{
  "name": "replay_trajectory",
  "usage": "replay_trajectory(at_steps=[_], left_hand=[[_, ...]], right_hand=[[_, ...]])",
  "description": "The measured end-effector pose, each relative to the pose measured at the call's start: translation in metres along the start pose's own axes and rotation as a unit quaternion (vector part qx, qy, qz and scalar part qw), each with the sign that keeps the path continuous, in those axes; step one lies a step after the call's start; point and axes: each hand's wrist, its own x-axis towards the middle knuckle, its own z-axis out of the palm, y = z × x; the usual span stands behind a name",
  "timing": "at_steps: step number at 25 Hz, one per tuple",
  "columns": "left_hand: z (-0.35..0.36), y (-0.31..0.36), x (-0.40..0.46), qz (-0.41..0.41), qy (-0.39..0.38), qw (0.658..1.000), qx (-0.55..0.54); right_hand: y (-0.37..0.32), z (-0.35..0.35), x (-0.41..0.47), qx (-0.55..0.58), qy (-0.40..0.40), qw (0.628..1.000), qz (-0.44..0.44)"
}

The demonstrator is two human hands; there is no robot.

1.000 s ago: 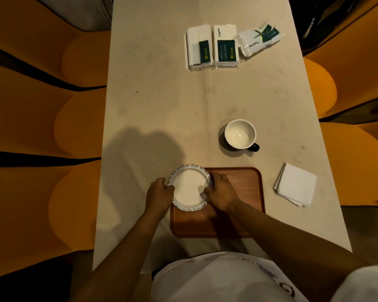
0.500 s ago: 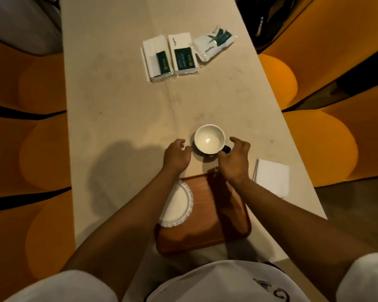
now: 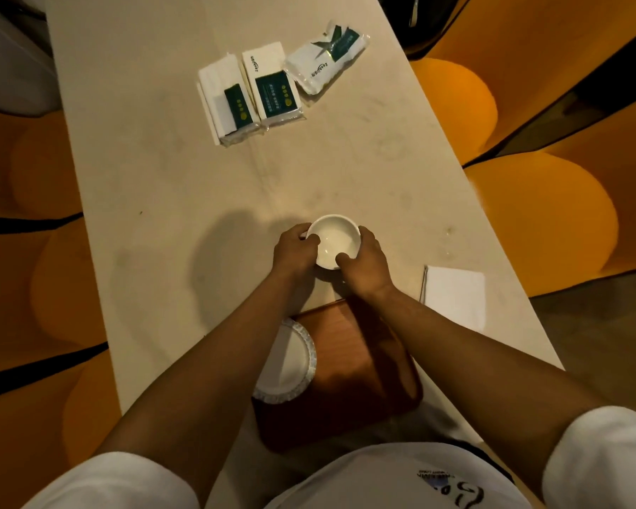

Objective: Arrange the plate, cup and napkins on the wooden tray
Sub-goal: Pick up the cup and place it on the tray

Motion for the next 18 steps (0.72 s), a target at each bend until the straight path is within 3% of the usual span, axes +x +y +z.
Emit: replay_trajectory(at_steps=[8, 12, 18], left_hand=[[0.0, -0.003, -0.034, 0.022, 0.052, 0.998, 0.004], [-0.001, -0.026, -0.065, 0.011, 0.013, 0.999, -0.036], [0.018, -0.075, -0.098, -0.016, -0.002, 0.996, -0.092]], right_hand=[[0.003, -0.019, -0.028, 0.024, 0.017, 0.999, -0.045], [0.023, -0.037, -0.056, 0.049, -0.004, 0.998, -0.044], [0.056, -0.051, -0.086, -0.004, -0.041, 0.998, -0.049]])
